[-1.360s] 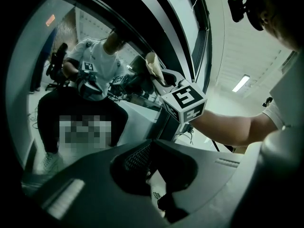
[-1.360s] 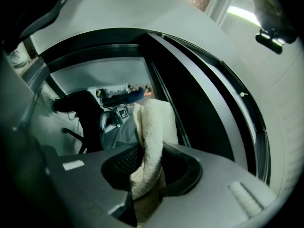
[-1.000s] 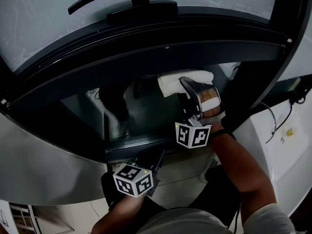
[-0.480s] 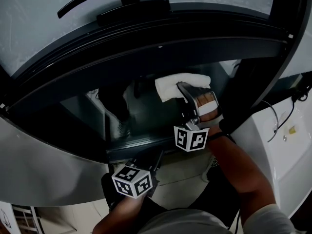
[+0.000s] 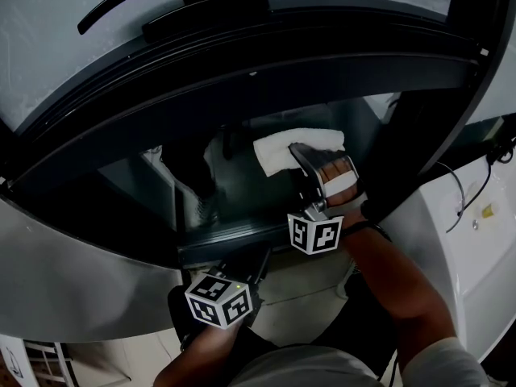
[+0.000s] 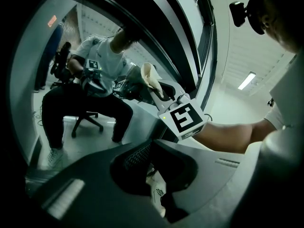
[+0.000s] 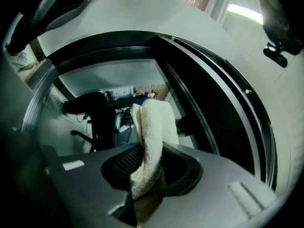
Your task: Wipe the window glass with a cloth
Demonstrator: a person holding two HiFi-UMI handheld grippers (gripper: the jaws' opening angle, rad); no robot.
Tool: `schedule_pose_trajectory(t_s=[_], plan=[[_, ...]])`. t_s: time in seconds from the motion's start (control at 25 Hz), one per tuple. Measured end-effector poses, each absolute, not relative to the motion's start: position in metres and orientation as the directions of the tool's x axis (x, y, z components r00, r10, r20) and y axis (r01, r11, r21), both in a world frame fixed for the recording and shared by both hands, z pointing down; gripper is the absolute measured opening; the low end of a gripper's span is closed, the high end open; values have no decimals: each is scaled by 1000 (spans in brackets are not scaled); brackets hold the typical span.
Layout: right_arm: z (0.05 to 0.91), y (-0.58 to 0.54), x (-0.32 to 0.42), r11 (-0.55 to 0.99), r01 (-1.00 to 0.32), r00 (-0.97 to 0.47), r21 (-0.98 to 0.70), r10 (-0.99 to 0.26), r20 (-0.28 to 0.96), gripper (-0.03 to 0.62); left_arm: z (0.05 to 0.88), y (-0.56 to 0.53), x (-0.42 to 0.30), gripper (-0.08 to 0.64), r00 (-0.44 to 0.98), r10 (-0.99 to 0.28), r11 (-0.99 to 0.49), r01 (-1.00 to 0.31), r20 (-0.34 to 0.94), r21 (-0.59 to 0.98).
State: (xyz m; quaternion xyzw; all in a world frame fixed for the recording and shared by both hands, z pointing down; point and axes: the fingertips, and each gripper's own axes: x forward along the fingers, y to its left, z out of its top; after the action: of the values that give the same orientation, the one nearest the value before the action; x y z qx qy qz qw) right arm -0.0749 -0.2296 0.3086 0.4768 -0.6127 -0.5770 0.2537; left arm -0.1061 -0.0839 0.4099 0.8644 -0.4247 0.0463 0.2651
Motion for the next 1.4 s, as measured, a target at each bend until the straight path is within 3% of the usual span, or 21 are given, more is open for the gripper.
schedule_pose_trajectory(t_s=[1.4], plan=[[393,-226,-82,-32,-227,-473,973,-870,-139,86,438,-92,-105,17,618,-695,-470,-777,368,418]])
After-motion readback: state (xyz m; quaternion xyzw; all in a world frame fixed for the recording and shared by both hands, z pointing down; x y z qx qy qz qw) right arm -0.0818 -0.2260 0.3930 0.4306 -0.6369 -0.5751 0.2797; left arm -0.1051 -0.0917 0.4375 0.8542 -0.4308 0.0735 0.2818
